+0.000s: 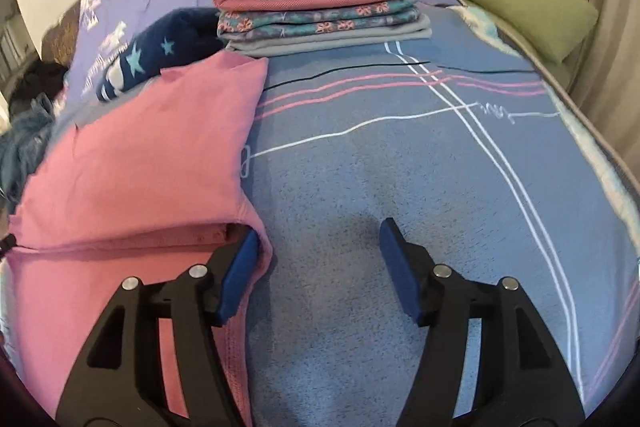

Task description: Fold small clothes

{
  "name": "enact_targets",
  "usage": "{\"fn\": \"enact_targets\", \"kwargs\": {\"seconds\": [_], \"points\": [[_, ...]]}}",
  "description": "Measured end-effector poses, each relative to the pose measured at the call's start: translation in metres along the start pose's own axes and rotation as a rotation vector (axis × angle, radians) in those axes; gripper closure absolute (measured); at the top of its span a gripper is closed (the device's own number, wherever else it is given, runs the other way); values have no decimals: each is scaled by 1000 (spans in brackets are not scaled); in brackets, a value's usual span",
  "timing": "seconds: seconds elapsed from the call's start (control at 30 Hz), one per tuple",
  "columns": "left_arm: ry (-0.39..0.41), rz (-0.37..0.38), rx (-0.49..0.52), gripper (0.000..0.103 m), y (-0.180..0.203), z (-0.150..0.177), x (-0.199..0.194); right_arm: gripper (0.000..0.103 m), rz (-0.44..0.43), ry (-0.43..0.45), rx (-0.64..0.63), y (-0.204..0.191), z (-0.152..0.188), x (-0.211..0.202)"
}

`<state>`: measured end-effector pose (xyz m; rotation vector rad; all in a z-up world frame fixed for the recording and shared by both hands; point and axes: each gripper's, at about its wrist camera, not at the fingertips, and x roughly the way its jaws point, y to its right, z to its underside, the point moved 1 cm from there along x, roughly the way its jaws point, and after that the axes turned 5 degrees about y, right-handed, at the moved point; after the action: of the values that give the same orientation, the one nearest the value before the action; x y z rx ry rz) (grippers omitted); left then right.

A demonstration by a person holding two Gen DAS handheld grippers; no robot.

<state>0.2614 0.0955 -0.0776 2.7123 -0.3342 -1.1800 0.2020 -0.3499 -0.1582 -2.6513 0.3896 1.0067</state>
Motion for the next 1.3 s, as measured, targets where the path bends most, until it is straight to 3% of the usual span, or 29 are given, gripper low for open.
{"fn": "enact_targets", "kwargs": {"seconds": [0.1, 0.27, 0.4, 0.47, 0.53, 0.6, 0.63, 0.73, 0.8, 0.87, 0.93, 1.0, 1.07, 1.2, 1.23, 1.27, 1.3], "points": [[5, -12, -5, 93, 2, -3, -5, 39, 4, 5, -13, -4, 1, -2], [31, -153, 1, 91, -4, -4, -8, 37, -11, 7, -7, -4, 2, -2], [23, 4, -53, 91, -5, -3, -9, 36, -18, 9, -4, -5, 2, -2], [16, 33, -15, 90, 4, -2, -3, 35, -18, 10, -7, -5, 2, -2], [-12, 2, 30, 85, 9, -2, 13, 35, -20, 11, -7, -5, 2, -1], [-51, -46, 17, 89, 5, -2, 30, 35, -26, 13, -1, -4, 3, -2], [-42, -52, -12, 103, 1, -2, 27, 35, -30, 15, 4, -3, 3, -3], [-28, -12, -51, 103, -4, -3, 2, 34, -42, 16, 15, -1, 3, -3], [2, -77, -42, 103, -11, -5, -14, 32, -42, 15, 8, -3, 3, -2], [4, -92, -62, 103, -20, -8, -18, 31, -37, 14, -3, -5, 3, -2], [12, -40, -94, 103, -26, -14, -16, 30, -36, 14, -6, -6, 4, -2], [-21, 56, -108, 93, -26, -25, -2, 30, -39, 15, -2, -6, 4, -2], [-15, 37, -112, 72, -23, -34, 10, 30, -39, 17, -2, -6, 4, -2], [-93, 40, -38, 62, -8, -53, 50, 30, -44, 16, 2, -6, 4, -2], [-109, 21, -30, 68, -8, -53, 56, 30, -47, 17, 5, -5, 4, -2], [-126, 2, -18, 100, -7, -53, 61, 29, -51, 17, 7, -5, 4, -3], [-140, 3, -3, 100, -5, -52, 63, 29, -53, 17, 8, -5, 4, -3]]}}
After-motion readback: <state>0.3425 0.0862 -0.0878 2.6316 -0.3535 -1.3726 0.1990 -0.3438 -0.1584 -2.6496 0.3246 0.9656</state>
